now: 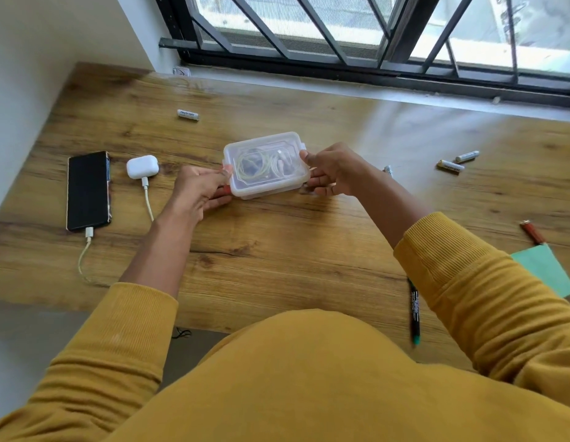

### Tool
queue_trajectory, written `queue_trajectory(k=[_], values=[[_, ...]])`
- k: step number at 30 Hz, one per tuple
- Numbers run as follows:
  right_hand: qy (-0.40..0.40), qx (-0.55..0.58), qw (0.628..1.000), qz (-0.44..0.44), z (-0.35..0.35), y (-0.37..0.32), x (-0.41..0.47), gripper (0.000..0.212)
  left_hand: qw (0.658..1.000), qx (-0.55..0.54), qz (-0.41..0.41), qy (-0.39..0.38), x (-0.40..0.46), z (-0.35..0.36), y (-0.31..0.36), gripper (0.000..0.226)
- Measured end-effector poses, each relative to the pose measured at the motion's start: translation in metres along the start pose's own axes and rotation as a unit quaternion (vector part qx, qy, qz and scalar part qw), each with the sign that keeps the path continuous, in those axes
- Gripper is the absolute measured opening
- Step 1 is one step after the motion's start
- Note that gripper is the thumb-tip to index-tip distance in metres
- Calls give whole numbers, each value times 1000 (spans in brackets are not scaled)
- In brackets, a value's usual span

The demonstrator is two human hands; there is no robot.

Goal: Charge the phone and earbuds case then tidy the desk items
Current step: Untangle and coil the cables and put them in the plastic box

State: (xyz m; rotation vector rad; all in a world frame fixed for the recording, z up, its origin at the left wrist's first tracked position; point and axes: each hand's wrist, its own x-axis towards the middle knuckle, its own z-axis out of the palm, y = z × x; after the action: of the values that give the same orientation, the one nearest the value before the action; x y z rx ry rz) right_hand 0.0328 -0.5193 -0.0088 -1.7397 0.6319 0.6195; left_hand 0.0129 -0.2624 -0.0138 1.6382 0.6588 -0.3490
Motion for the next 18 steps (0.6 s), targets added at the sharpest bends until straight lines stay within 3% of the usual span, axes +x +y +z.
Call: queue_trajectory(k=[4, 8, 10, 13, 18], values=[[29, 0, 999, -32, -1, 2, -2, 41, 992, 71, 82, 64, 1, -3, -5, 22], [51, 36, 990, -123, -3, 13, -3, 39, 934, 237, 223, 144, -13, 5, -9, 21], [118, -2, 982, -150, 2, 17, -2, 37, 911, 270, 264, 169, -18, 8, -10, 25], [208, -92, 954, -194, 12, 19, -5, 27, 893, 293, 288, 186, -21, 10, -11, 31], [267, -208, 906, -253, 22, 19, -9, 20, 889, 293, 299, 188, -25, 10, -11, 36]])
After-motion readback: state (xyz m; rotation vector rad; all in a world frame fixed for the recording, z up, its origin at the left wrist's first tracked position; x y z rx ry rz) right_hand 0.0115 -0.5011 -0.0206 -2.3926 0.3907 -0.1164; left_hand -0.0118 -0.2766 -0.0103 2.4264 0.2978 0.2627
